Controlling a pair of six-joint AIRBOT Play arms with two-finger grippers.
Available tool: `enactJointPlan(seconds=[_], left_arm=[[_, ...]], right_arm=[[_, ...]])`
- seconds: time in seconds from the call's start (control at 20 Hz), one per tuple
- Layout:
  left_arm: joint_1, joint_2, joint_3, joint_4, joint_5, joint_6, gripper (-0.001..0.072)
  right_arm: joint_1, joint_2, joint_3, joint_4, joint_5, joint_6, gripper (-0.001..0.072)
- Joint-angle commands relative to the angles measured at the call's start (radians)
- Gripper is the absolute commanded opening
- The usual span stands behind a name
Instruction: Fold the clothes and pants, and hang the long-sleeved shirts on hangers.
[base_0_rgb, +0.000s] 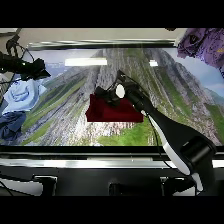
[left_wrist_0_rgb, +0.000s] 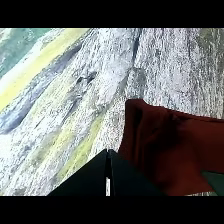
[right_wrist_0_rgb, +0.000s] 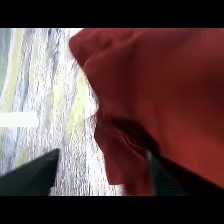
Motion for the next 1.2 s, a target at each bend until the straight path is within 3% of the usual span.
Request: enactJointPlan(seconds=[0.0,0.15,0.5,0.55,0.7,0.85,1.15], left_arm=[[0.002,-0.005,0.0,0.002,-0.001,0.005,0.0015],[0.002,-0.009,0.0,0.003,-0.001,0.019,0.0015],[0.002,-0.009,0.0,0.002,-0.001,0.019,0.0015],[0.002,-0.009,0.0,0.002,-0.001,0.019,0.0015],[0.002,-0.009,0.0,0.002,-0.001,0.019,0.0015],[0.002,-0.009,0.0,0.002,-0.001,0.019,0.0016],[0.002,-0.009,0.0,0.002,-0.004,0.019,0.0016]], right_arm=[[-0.021,-0.003,0.009,0.127,0.047,-0.169,0.0667],[-0.098,0.039,0.047,0.144,0.158,-0.234,0.0667],[-0.576,0.161,0.051,0.095,0.536,-0.57,0.0646],[-0.649,0.161,0.022,0.121,0.543,-0.612,0.0612],[-0.827,0.139,-0.14,0.325,0.541,-0.772,0.0614],[-0.87,0.092,-0.294,0.441,0.51,-0.9,0.0613],[-0.76,-0.036,-0.354,0.531,0.361,-0.969,0.059]])
